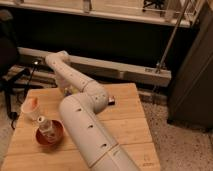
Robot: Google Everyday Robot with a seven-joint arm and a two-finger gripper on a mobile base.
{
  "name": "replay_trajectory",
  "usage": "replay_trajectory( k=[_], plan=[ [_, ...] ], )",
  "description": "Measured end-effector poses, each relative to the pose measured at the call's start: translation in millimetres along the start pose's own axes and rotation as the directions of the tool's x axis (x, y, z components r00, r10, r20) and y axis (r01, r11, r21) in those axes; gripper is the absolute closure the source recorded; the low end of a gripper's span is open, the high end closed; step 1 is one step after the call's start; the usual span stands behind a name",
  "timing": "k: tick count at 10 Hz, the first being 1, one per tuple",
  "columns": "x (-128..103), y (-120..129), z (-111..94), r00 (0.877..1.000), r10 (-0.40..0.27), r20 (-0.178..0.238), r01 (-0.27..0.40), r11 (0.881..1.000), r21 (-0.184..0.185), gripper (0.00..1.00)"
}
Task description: Wipe the white sponge on the table
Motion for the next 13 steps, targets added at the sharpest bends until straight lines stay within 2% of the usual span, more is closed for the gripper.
replay_trajectory(
  k=[2,3,4,6,8,11,13],
  plan=[
    [-0.3,1.8,-3.7,1.000,0.013,-0.019,-0.012,0.999,0.049,0.94],
    [-4.1,4.3,-2.7,1.000,0.013,-0.019,-0.012,0.998,0.059,0.99],
    [-14.3,11.4,3.3,1.000,0.008,-0.011,-0.007,0.999,0.049,1.00],
    [-29.7,37.3,16.7,1.000,0.019,0.007,-0.019,1.000,0.002,1.00],
    [-47.1,68.9,29.8,0.999,0.039,0.027,-0.037,0.997,-0.067,1.00],
    [-79.8,83.3,36.7,0.998,0.009,0.058,0.000,0.989,-0.151,1.00],
    [-100.5,80.3,40.6,0.997,-0.030,0.076,0.044,0.981,-0.187,1.00]
  ],
)
